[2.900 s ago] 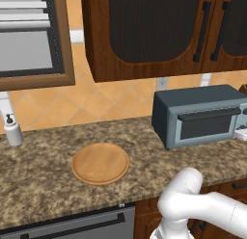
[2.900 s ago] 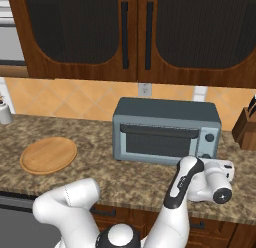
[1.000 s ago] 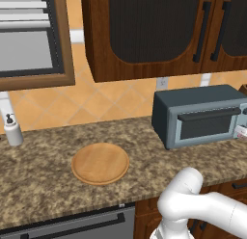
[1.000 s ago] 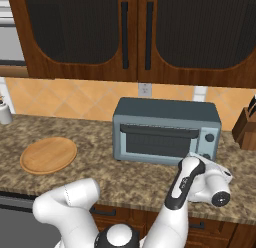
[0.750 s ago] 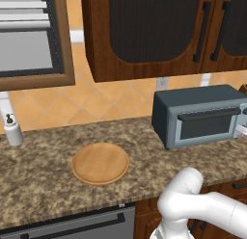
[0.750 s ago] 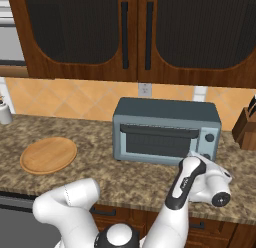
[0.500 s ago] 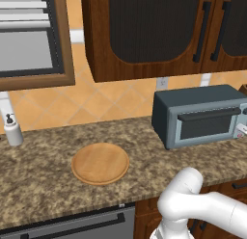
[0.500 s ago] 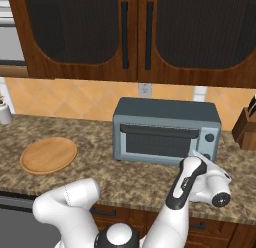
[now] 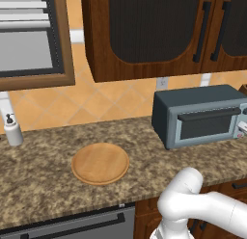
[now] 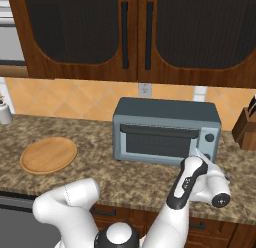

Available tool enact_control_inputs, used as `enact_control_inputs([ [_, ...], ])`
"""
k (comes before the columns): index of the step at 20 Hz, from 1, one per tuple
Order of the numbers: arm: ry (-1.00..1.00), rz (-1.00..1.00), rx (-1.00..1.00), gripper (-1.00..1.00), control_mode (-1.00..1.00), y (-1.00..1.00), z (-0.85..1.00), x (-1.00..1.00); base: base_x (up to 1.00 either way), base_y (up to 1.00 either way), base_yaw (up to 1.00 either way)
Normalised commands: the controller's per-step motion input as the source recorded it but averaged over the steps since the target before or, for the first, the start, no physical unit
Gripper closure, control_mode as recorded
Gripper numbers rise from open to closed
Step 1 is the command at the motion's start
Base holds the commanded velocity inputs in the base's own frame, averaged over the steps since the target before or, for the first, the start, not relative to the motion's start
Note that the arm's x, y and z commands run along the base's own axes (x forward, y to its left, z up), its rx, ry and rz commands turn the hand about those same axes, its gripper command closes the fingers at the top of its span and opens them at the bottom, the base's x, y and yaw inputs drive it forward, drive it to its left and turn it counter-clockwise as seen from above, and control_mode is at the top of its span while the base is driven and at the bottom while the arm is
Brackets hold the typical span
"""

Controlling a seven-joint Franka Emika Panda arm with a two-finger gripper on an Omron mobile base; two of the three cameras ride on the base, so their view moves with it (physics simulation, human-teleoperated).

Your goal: Pick up the kebab skewer and baguette bread, and place them inside the toaster oven. Close the toaster oven door and start by setting the timer.

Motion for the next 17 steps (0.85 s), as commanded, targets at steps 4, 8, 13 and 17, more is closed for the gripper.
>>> enact_control_inputs([
  [4,0.00,-0.02,0.15,1.00,-1.00,0.00,0.00,0.00,0.00,0.00,0.00],
  [8,0.00,-0.02,0.15,1.00,-1.00,0.00,0.00,0.00,0.00,0.00,0.00],
  [13,-0.01,-0.02,0.15,1.00,-1.00,0.00,0.00,0.00,0.00,0.00,0.00],
  [17,0.00,-0.02,0.15,1.00,-1.00,0.00,0.00,0.00,0.00,0.00,0.00],
])
